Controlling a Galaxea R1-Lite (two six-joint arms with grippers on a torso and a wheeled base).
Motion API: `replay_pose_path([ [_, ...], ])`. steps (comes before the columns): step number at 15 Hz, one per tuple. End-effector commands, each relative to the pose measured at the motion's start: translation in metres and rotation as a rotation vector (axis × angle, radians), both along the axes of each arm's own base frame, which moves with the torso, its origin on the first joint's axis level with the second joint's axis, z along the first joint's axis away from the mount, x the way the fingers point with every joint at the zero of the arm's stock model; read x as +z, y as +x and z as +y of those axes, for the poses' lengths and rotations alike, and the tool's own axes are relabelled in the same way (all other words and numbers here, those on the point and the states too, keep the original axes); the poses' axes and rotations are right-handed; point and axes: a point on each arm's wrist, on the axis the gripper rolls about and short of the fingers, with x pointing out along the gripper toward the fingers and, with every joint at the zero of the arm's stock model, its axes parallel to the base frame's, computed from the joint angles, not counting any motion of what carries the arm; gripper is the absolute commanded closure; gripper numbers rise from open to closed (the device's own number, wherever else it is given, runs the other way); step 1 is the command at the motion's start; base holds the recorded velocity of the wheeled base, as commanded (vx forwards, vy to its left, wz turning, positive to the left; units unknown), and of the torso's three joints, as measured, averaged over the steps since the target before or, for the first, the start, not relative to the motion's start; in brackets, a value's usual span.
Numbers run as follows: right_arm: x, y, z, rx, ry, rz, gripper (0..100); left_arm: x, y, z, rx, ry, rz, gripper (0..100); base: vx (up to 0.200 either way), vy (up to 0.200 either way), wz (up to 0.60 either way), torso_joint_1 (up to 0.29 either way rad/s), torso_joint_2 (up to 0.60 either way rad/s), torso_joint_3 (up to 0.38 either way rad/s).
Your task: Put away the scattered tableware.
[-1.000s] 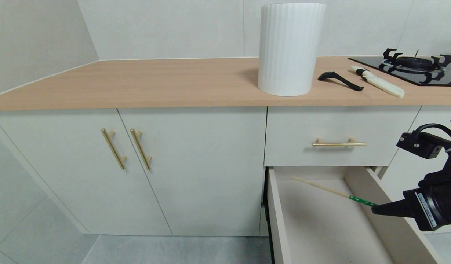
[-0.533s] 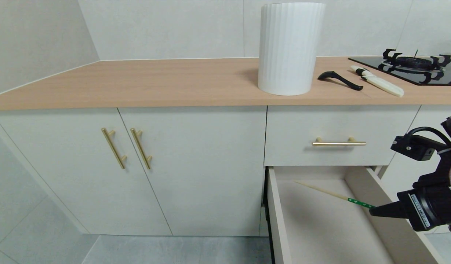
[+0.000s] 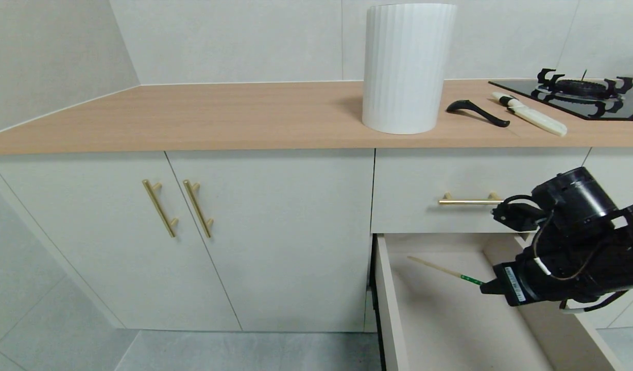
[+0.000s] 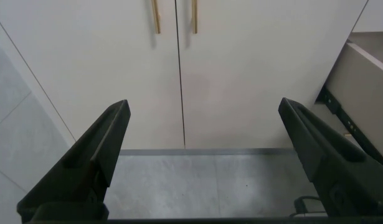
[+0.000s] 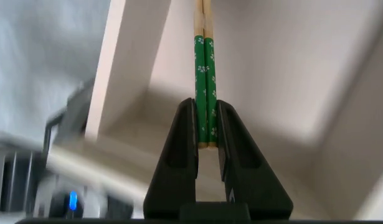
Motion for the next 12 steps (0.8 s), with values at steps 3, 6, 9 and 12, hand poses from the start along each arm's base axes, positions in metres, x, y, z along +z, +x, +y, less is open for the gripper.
replay_pose_path([
  [3,-0.059,0.024,0.020,-0.063,-0.100,0.099,100,0.000,0.000,0.000,-0.001,0.000,0.000,0,0.000,0.000,0.00,0.000,0.00,0.000],
  [6,-0.075,0.032,0.030,-0.095,-0.105,0.099,100,0.000,0.000,0.000,0.001,0.000,0.000,0,0.000,0.000,0.00,0.000,0.00,0.000],
  [9,-0.099,0.042,0.034,-0.108,-0.111,0.092,100,0.000,0.000,0.000,0.001,0.000,0.000,0,0.000,0.000,0.00,0.000,0.00,0.000],
  [12,-0.114,0.046,0.036,-0.122,-0.142,0.098,100,0.000,0.000,0.000,0.002,0.000,0.000,0,0.000,0.000,0.00,0.000,0.00,0.000],
])
